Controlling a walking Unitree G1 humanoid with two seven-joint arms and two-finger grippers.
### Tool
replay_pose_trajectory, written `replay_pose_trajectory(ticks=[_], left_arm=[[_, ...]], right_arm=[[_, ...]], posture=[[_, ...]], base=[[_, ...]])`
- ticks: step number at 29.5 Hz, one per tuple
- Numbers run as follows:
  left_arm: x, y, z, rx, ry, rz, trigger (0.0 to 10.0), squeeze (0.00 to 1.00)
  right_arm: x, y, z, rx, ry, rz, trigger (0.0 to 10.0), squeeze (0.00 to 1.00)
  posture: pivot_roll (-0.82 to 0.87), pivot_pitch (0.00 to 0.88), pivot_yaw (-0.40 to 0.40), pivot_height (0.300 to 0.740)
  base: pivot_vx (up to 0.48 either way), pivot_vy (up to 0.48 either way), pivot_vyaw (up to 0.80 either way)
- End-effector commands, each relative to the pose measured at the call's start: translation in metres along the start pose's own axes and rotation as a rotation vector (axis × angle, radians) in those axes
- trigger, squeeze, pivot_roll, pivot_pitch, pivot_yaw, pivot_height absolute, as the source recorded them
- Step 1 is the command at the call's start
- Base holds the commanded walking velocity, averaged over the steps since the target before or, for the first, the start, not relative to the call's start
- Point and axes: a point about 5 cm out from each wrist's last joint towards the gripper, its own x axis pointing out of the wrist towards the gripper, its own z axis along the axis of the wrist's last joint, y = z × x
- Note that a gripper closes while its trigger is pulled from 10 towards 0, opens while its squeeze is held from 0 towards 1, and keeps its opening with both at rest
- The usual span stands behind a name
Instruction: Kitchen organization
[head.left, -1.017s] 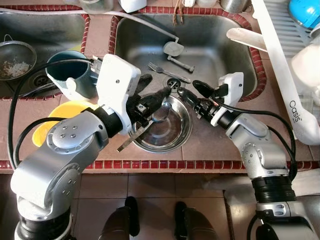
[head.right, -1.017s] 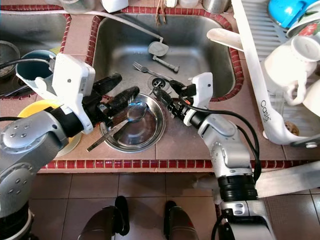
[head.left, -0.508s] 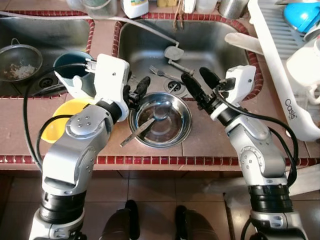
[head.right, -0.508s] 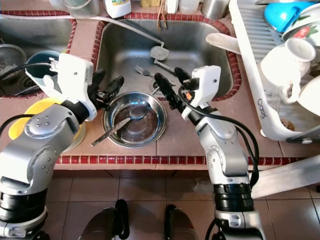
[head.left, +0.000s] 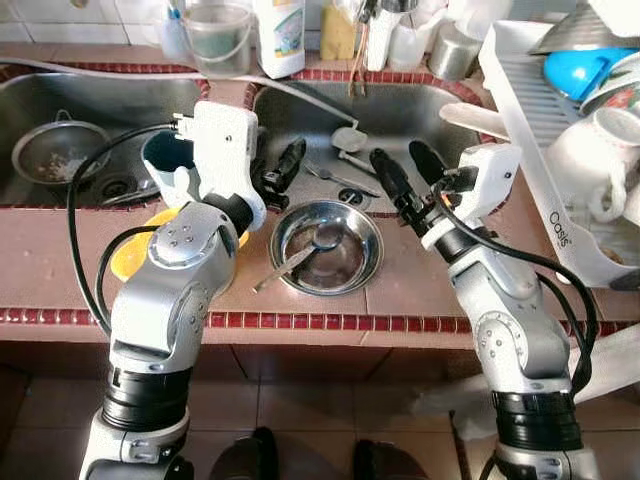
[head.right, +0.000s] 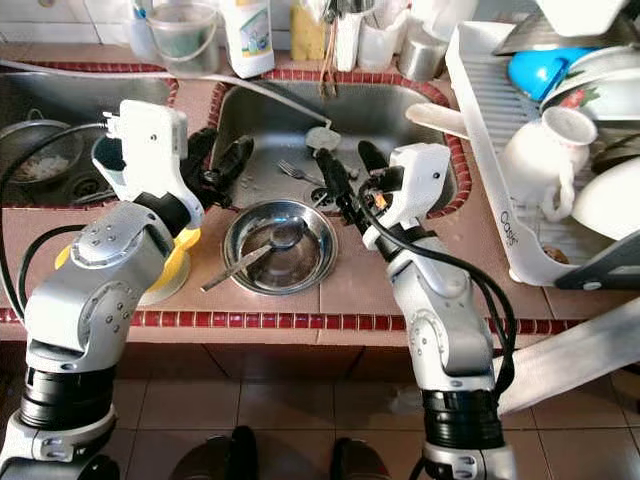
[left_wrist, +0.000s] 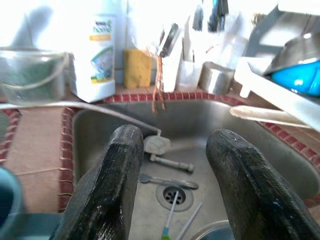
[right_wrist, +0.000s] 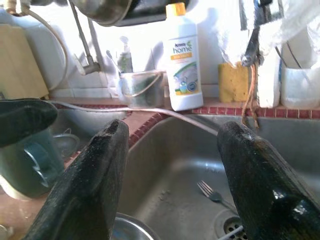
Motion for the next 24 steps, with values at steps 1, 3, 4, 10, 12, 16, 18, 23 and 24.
replay_pose_trajectory(ticks=[1, 3, 4, 10, 12, 16, 18, 23, 24], left_arm=[[0.002, 0.001, 0.002, -0.011, -0.026, 0.002, 10.0, 0.0], [0.002, 0.002, 0.001, -0.02, -0.028, 0.01, 10.0, 0.0], [0.002, 0.002, 0.001, -0.024, -0.029, 0.015, 10.0, 0.0], [0.006, 0.005, -0.005, -0.035, -0.041, 0.049, 10.0, 0.0], [0.007, 0.007, -0.008, -0.024, -0.037, 0.061, 10.0, 0.0], [0.007, 0.01, -0.017, -0.072, -0.017, 0.087, 10.0, 0.0], [0.007, 0.01, -0.018, -0.065, -0.015, 0.09, 10.0, 0.0], [0.006, 0.011, -0.032, -0.042, 0.002, 0.101, 10.0, 0.0], [0.006, 0.012, -0.032, -0.038, 0.0, 0.104, 10.0, 0.0]], right_arm=[[0.0, 0.003, 0.003, -0.02, -0.023, 0.0, 10.0, 0.0], [0.0, 0.004, 0.003, -0.023, -0.023, -0.005, 10.0, 0.0], [0.0, 0.004, 0.002, -0.023, -0.022, -0.008, 10.0, 0.0], [0.001, 0.004, -0.003, -0.061, -0.028, -0.082, 10.0, 0.0], [0.001, 0.003, -0.003, -0.058, -0.03, -0.098, 10.0, 0.0], [0.0, 0.0, -0.005, -0.085, -0.038, -0.154, 10.0, 0.0], [-0.001, 0.0, -0.006, -0.087, -0.038, -0.161, 10.0, 0.0], [-0.007, -0.002, -0.014, -0.098, -0.026, -0.223, 10.0, 0.0], [-0.008, -0.003, -0.014, -0.097, -0.027, -0.233, 10.0, 0.0]], posture=[[-0.1, 0.125, -0.012, 0.74], [-0.1, 0.119, -0.011, 0.74], [-0.1, 0.119, -0.011, 0.74], [-0.1, 0.091, -0.007, 0.74], [-0.1, 0.088, -0.007, 0.74], [-0.1, 0.074, -0.002, 0.74], [-0.1, 0.074, -0.002, 0.74], [-0.1, 0.057, 0.005, 0.74], [-0.1, 0.054, 0.005, 0.74]], base=[[0.0, 0.0, 0.0], [0.0, 0.0, 0.0], [0.0, 0.0, 0.0], [0.0, 0.0, 0.0], [0.0, 0.0, 0.0], [0.0, 0.0, 0.0], [0.0, 0.0, 0.0], [0.0, 0.0, 0.0], [0.0, 0.0, 0.0]])
